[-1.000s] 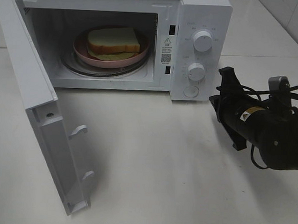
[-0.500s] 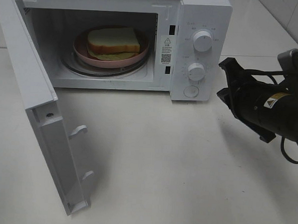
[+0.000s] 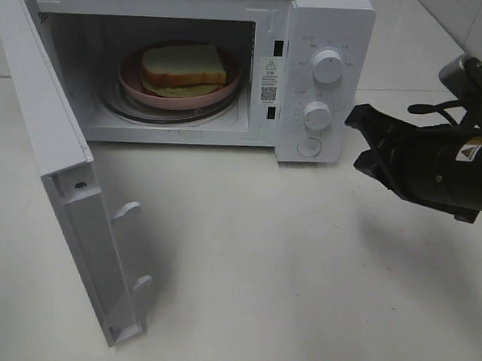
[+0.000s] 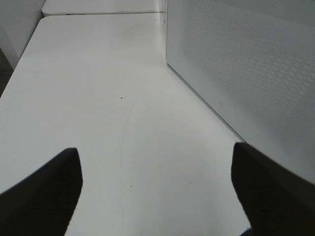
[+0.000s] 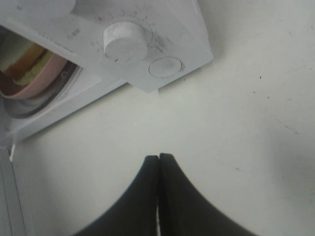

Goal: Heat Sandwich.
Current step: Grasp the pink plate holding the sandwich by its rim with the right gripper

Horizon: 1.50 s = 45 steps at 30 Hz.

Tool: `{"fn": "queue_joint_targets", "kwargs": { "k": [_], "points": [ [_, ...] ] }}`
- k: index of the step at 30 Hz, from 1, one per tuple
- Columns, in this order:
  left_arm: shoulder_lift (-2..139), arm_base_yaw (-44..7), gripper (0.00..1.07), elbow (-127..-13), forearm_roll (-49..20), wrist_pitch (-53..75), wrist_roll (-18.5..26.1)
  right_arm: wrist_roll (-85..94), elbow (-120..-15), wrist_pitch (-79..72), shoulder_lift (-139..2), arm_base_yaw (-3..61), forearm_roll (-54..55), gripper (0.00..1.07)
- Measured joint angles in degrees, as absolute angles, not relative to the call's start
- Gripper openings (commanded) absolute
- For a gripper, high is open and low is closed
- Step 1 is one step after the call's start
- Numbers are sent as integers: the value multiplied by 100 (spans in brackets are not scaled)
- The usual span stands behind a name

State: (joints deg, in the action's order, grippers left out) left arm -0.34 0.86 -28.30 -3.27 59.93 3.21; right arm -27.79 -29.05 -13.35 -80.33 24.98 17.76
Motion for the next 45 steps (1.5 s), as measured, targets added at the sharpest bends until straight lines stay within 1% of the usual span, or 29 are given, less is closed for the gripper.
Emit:
{"fn": "queue_joint_targets", "kwargs": {
  "k": [4, 5, 7, 11, 12, 14, 17, 20, 22, 23, 27, 30, 35, 39, 40, 44, 45],
  "points": [
    [-34, 86, 76, -2830, -327, 5993, 321, -2315, -3128, -705, -7981, 2498, 1776, 0],
    [-34, 86, 76, -2830, -327, 5993, 321, -1919, -3335, -235, -7976, 2498, 1776, 1],
    [-34, 86, 76, -2830, -327, 5993, 321, -1673, -3443, 0, -7976, 2498, 1776, 1],
    [-34, 86, 76, -2830, -327, 5993, 321, -561, -3919, 991, -7964, 2498, 1770, 2],
    [-34, 86, 76, -2830, -327, 5993, 321, -561, -3919, 991, -7964, 2498, 1770, 2],
    [-34, 86, 76, -2830, -327, 5993, 321, -74, -4188, 1581, -7964, 2498, 1765, 3],
    [-34, 86, 76, -2830, -327, 5993, 321, 229, -4332, 1931, -7964, 2498, 1753, 3],
    [-34, 86, 76, -2830, -327, 5993, 321, 808, -4629, 2659, -7970, 2498, 1730, 4],
    [-34, 86, 76, -2830, -327, 5993, 321, 934, -4693, 2802, -7970, 2498, 1725, 4],
    [-34, 86, 76, -2830, -327, 5993, 321, 1249, -4870, 3163, -7970, 2498, 1696, 4],
    [-34, 86, 76, -2830, -327, 5993, 321, 1833, -5214, 3793, -7970, 2498, 1501, 4],
    [-34, 86, 76, -2830, -327, 5993, 321, 2194, -5432, 4125, -7970, 2498, 1318, 4],
    [-34, 86, 76, -2830, -327, 5993, 321, 2681, -5604, 4257, -7970, 2498, 1003, 4],
    [-34, 86, 76, -2830, -327, 5993, 321, 3283, -5621, 4263, -7970, 2498, 350, 5],
    [-34, 86, 76, -2830, -327, 5993, 321, 3283, -5621, 4263, -7970, 2498, 350, 5],
    [-34, 86, 76, -2830, -327, 5993, 321, 4463, -5626, 4269, -7970, 2510, -504, 13],
    [-34, 86, 76, -2830, -327, 5993, 321, 4463, -5626, 4269, -7970, 2510, -504, 13]
  ]
}}
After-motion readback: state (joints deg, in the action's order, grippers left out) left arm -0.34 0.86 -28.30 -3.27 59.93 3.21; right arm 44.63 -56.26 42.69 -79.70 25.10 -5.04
